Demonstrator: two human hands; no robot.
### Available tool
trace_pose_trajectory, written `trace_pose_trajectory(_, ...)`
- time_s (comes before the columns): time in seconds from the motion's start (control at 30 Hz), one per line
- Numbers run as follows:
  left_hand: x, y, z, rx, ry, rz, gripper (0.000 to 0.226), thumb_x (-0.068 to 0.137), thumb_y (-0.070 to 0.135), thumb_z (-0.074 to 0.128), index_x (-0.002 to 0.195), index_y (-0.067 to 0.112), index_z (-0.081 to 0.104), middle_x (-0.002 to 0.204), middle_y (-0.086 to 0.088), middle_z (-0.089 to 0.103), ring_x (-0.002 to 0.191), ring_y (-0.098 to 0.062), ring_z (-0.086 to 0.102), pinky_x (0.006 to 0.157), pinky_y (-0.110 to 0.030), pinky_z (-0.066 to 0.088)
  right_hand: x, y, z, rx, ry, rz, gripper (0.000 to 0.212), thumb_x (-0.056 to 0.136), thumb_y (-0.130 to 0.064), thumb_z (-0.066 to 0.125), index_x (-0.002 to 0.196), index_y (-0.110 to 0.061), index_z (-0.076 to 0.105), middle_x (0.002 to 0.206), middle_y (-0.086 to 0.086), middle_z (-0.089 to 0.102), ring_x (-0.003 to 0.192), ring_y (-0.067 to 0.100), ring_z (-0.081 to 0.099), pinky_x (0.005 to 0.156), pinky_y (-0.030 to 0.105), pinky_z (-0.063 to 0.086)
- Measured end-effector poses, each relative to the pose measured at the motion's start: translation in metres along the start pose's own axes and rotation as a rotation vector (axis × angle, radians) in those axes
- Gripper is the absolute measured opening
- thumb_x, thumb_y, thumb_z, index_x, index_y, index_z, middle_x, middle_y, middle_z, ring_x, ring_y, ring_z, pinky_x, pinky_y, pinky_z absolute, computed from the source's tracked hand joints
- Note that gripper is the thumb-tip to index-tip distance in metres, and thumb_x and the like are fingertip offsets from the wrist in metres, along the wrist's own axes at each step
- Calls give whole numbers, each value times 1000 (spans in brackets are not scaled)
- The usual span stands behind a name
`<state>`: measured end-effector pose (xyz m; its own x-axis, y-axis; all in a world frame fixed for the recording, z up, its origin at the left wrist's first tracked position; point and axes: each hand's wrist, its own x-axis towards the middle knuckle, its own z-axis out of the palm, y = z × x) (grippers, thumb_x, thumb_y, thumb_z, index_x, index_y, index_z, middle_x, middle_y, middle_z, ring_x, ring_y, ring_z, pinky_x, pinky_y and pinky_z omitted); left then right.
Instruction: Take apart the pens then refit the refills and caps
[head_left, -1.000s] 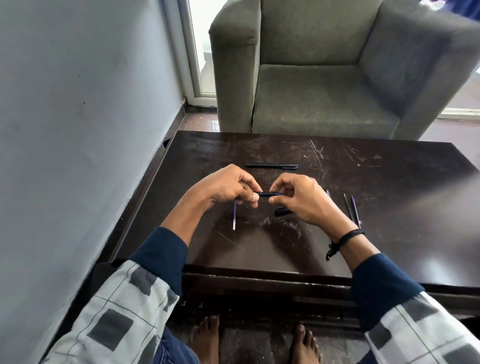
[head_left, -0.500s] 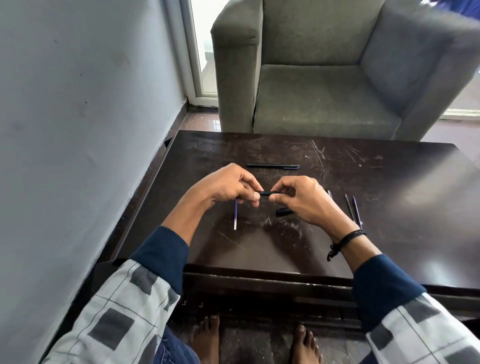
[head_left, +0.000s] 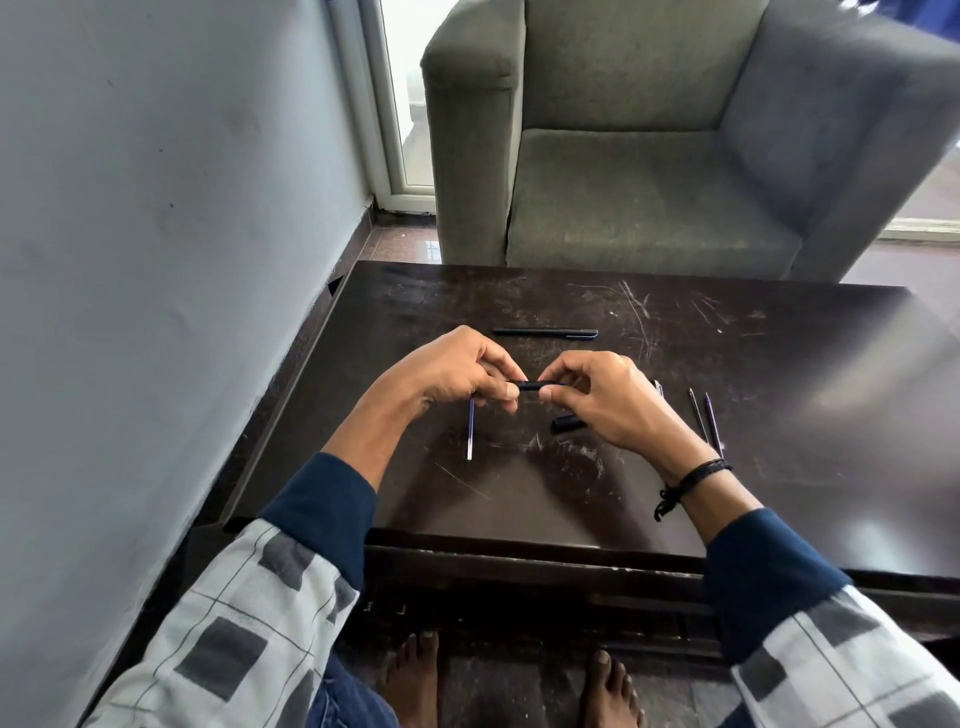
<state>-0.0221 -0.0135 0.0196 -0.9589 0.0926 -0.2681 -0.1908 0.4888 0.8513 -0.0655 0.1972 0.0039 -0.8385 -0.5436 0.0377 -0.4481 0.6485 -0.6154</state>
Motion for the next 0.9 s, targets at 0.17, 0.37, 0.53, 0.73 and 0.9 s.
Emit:
trace_pose_trajectory(0.17, -1, 1, 0, -7, 2, -4, 22, 88, -3, 73, 111, -4, 73, 91, -22, 77, 68, -7, 69, 56, -14, 49, 2, 2, 1, 42, 8, -17, 14, 84, -29, 80, 93, -31, 70, 81, -11, 71, 75, 2, 63, 66, 21, 45)
trace_pose_trajectory(0.37, -1, 1, 1, -3, 4, -4, 21, 89, -2, 73, 110, -3, 74, 90, -22, 78, 73, -12, 67, 56, -14, 49, 1, 1, 1, 7, 6, -6, 3, 90, -36, 73, 90, -33, 72, 78, -13, 69, 74, 0, 63, 61, 17, 40)
trace_pose_trajectory(0.53, -1, 1, 1, 0, 7, -8, 22, 89, -1, 73, 111, -3, 73, 91, -21, 78, 70, -8, 70, 56, -13, 49, 2, 2, 1, 35, -3, -7, 15, 83, -33, 81, 92, -35, 68, 80, -12, 70, 75, 1, 64, 66, 22, 48)
trace_pose_trajectory(0.73, -2, 1, 1, -6, -2, -2, 20, 88, -2, 73, 108, -3, 75, 87, -19, 78, 76, -18, 66, 56, -14, 48, 3, 4, 2, 24, 3, -9, 9, 85, -32, 79, 89, -32, 71, 79, -14, 70, 76, 0, 65, 70, 24, 51)
trace_pose_trajectory(0.9, -2, 2, 1, -15, 2, 5, 22, 88, -3, 73, 110, -5, 73, 88, -22, 77, 78, -19, 66, 56, -14, 49, 2, 1, 1, 17, -5, 1, 18, 81, -30, 83, 91, -36, 69, 82, -16, 70, 77, -4, 64, 63, 16, 43)
